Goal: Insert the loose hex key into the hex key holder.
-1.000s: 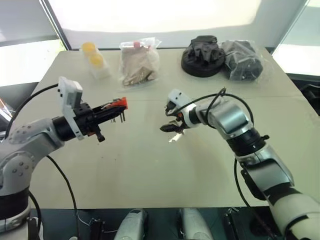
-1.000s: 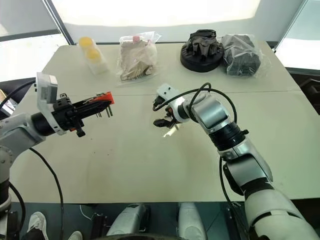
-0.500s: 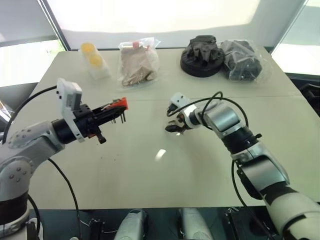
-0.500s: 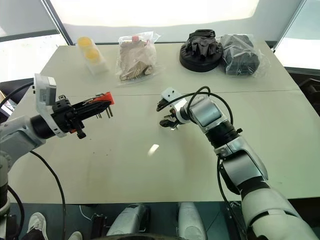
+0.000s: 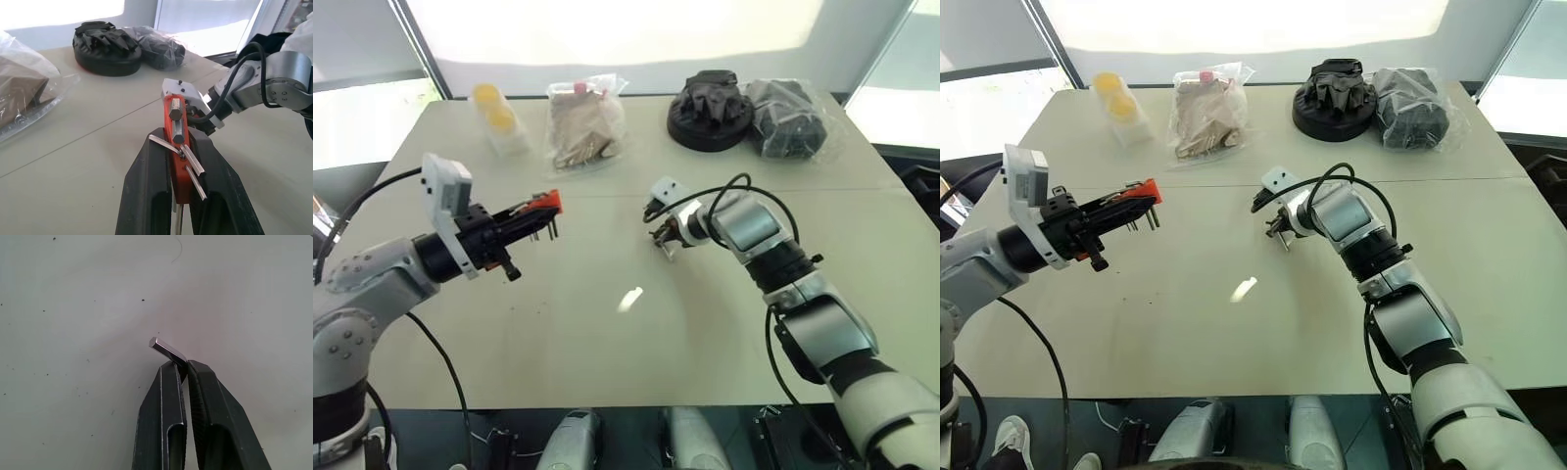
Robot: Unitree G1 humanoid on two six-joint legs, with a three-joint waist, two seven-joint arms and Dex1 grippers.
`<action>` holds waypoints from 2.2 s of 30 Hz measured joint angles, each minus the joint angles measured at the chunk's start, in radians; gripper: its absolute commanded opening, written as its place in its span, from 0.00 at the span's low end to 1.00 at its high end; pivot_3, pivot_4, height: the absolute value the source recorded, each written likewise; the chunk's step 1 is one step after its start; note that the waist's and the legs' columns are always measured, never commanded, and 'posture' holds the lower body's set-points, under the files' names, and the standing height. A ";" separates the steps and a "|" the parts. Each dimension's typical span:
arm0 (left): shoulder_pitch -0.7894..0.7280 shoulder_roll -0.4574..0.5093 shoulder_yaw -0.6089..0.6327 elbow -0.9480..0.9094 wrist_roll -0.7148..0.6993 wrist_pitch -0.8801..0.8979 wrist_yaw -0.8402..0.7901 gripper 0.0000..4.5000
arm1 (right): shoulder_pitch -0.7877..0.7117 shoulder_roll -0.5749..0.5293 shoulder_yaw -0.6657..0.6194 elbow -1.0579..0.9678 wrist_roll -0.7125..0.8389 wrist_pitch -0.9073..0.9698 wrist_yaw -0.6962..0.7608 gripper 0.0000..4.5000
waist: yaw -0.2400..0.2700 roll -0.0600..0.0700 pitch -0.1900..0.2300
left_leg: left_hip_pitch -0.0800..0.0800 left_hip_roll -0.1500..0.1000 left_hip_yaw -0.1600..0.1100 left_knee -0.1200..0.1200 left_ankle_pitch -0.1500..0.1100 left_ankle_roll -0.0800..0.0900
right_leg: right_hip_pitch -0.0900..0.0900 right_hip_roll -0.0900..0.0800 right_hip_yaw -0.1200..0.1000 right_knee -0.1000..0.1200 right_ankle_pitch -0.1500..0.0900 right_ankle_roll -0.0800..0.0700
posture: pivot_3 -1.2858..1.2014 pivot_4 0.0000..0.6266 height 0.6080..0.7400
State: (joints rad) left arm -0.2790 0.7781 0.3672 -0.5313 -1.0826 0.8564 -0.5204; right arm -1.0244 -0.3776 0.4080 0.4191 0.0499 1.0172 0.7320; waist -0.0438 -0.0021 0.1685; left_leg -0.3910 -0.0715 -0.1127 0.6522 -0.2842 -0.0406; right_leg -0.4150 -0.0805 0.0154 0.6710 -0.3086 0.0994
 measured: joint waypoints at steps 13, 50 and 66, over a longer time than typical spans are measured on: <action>-0.102 -0.048 -0.048 0.085 0.009 -0.013 -0.001 0.00 | 0.026 0.202 -0.387 -0.115 0.106 -0.735 -0.230 0.01 | 0.000 0.000 0.000 | 0.000 0.000 0.001 0.000 0.000 0.000 | -0.002 0.000 0.000 0.004 0.000 0.001 | 0.52 0.24 1.00; -0.332 -0.084 -0.178 0.279 0.150 -0.014 -0.174 0.00 | 0.180 0.330 -0.259 -0.377 0.117 -1.109 -0.225 0.01 | -0.026 -0.001 0.000 | 0.000 0.000 0.001 0.000 0.001 -0.002 | -0.008 0.001 0.002 0.014 0.000 0.001 | 0.52 0.24 1.00; -0.331 -0.097 -0.177 0.272 0.151 -0.014 -0.163 0.00 | 0.181 0.319 -0.259 -0.377 0.121 -1.083 -0.216 0.01 | -0.026 -0.001 0.000 | 0.000 0.000 0.001 0.000 0.001 -0.002 | -0.008 0.001 0.002 0.014 0.001 0.001 | 0.52 0.24 1.00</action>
State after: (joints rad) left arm -0.6098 0.6812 0.1907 -0.2593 -0.9315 0.8422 -0.6837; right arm -0.8436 -0.0586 0.1486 0.0418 0.1709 -0.0660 0.5163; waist -0.0696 -0.0026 0.1682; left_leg -0.3911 -0.0715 -0.1118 0.6525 -0.2831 -0.0425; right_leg -0.4228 -0.0800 0.0169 0.6846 -0.3081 0.1003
